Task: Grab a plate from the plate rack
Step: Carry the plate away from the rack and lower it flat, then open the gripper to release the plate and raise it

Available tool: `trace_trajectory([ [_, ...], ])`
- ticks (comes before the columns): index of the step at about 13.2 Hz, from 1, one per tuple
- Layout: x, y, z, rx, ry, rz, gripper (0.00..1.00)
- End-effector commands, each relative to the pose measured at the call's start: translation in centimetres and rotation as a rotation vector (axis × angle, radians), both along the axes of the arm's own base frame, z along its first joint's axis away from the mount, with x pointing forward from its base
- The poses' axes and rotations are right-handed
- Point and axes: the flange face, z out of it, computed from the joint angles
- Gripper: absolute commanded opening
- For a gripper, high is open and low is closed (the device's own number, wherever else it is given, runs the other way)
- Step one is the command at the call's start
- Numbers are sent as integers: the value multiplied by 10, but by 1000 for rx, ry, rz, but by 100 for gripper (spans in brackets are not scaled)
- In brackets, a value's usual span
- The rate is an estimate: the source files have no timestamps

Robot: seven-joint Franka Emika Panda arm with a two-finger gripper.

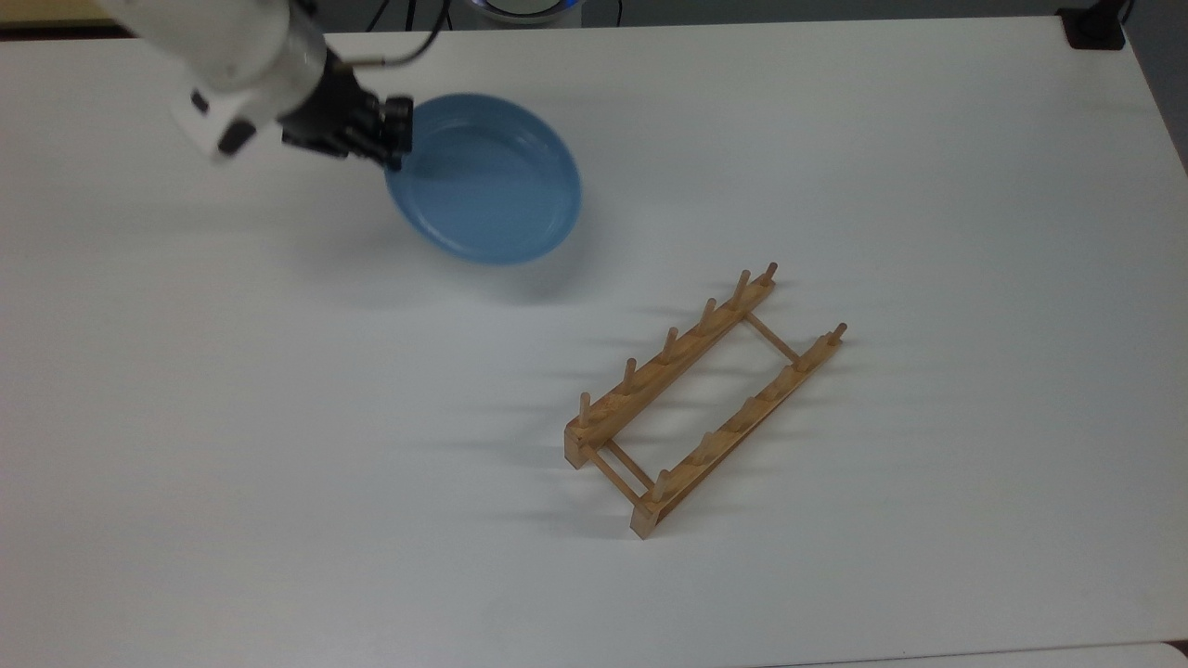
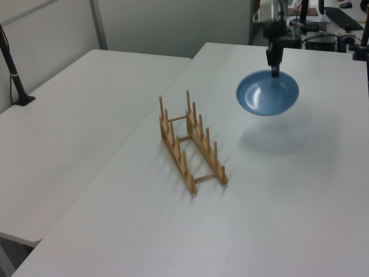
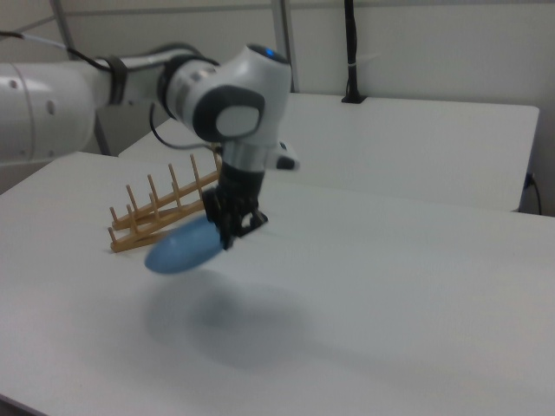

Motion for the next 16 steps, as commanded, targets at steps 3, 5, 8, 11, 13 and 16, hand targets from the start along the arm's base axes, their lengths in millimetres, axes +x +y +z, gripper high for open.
trace_trajectory([
  [3, 18, -17, -87, -113, 38, 46, 0],
  [5, 15, -21, -108, -142, 42, 67, 5],
  [8, 6, -28, -123, -211, 86, 122, 100],
  [11, 7, -29, -110, -251, 83, 136, 100],
  [13, 9, -27, -49, -291, -6, 49, 100],
  [16, -9, -4, 44, -289, -99, -57, 100],
])
